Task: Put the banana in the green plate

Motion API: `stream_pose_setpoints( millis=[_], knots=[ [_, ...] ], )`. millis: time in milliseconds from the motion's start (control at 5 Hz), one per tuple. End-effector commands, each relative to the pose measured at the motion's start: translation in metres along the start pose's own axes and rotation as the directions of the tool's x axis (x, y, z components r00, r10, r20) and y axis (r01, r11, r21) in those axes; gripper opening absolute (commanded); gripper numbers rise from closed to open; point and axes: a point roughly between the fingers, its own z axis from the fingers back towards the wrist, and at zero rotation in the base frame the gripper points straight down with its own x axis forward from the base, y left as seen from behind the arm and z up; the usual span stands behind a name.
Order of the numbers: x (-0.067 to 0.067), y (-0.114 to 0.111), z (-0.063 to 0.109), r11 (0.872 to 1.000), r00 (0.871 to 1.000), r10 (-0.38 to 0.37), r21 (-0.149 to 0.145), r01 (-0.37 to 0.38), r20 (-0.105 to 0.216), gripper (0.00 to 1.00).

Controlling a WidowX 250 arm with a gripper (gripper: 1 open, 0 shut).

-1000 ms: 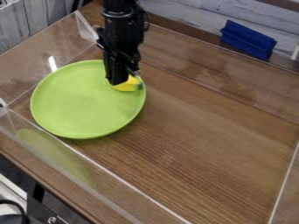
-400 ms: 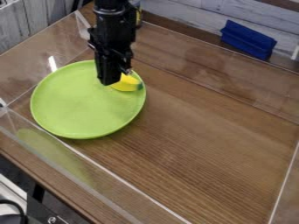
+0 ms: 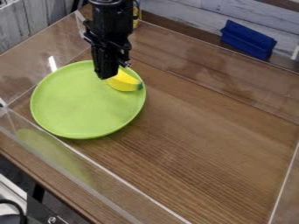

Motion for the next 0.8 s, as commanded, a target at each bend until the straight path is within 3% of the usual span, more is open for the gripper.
stream_pose_setpoints(
  millis=[0, 400, 600],
  knots=[
    [0.001, 0.009, 0.020, 0.999, 0.998, 0.000, 0.042, -0.003, 0.056, 0.00],
    [0.006, 0.019, 0.017, 0.998, 0.998, -0.043, 0.048, 0.041, 0.043, 0.00],
    [0.008, 0.020, 0.012, 0.992, 0.993, -0.114, 0.058, 0.112, 0.034, 1.00]
  ],
)
